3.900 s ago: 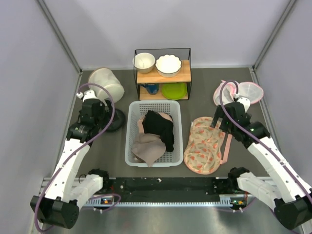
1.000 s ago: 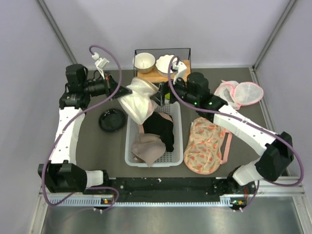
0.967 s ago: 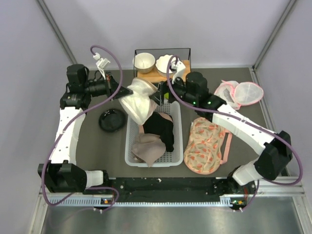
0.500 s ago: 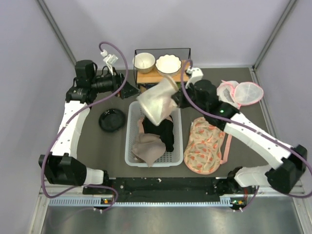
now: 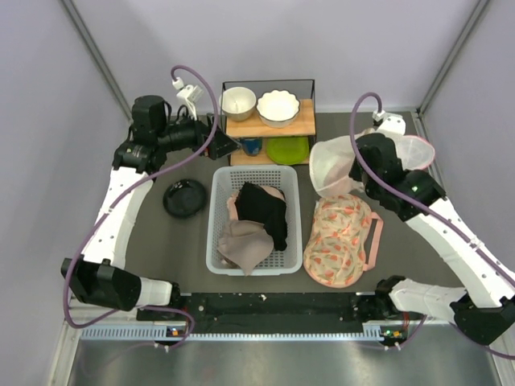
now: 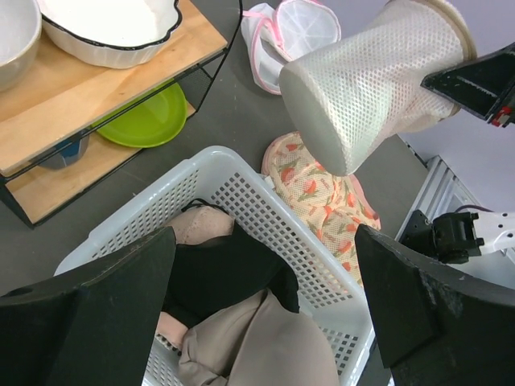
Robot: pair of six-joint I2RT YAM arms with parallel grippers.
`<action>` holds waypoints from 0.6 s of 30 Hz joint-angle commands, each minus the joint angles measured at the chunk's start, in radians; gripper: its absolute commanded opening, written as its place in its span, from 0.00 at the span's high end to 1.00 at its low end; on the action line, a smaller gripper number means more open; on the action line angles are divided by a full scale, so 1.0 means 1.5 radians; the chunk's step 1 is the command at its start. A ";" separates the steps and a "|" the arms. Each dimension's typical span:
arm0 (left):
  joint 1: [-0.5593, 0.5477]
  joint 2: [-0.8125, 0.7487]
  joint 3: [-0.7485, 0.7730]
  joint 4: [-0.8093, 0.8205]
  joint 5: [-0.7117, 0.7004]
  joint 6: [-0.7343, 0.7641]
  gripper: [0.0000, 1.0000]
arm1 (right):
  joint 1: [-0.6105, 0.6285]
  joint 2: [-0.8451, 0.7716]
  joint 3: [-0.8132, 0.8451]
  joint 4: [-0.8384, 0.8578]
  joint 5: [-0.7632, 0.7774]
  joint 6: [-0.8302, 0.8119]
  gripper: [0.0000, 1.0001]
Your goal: Unzip the laundry bag and remove the bra
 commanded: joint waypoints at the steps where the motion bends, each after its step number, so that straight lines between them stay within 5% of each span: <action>1: -0.015 -0.029 -0.008 0.005 -0.016 -0.003 0.01 | -0.003 0.028 0.030 -0.071 0.069 0.048 1.00; 8: -0.070 -0.009 -0.025 0.007 -0.056 -0.005 0.01 | -0.022 0.192 0.078 -0.062 0.001 0.054 1.00; 9: -0.083 0.003 -0.022 0.004 -0.060 -0.006 0.01 | -0.023 0.218 0.098 -0.059 -0.046 0.040 0.87; 10: -0.088 0.010 -0.021 0.002 -0.062 -0.009 0.01 | -0.022 0.236 0.115 -0.058 -0.135 0.035 0.28; 11: -0.093 0.013 -0.019 -0.005 -0.065 -0.012 0.01 | -0.023 0.247 0.127 -0.052 -0.163 0.035 0.09; 12: -0.102 0.016 -0.018 -0.009 -0.070 -0.013 0.01 | -0.022 0.239 0.122 -0.041 -0.176 0.041 0.01; 18: -0.143 0.003 -0.035 -0.020 -0.121 -0.017 0.01 | -0.096 0.099 0.013 0.043 -0.217 0.036 0.01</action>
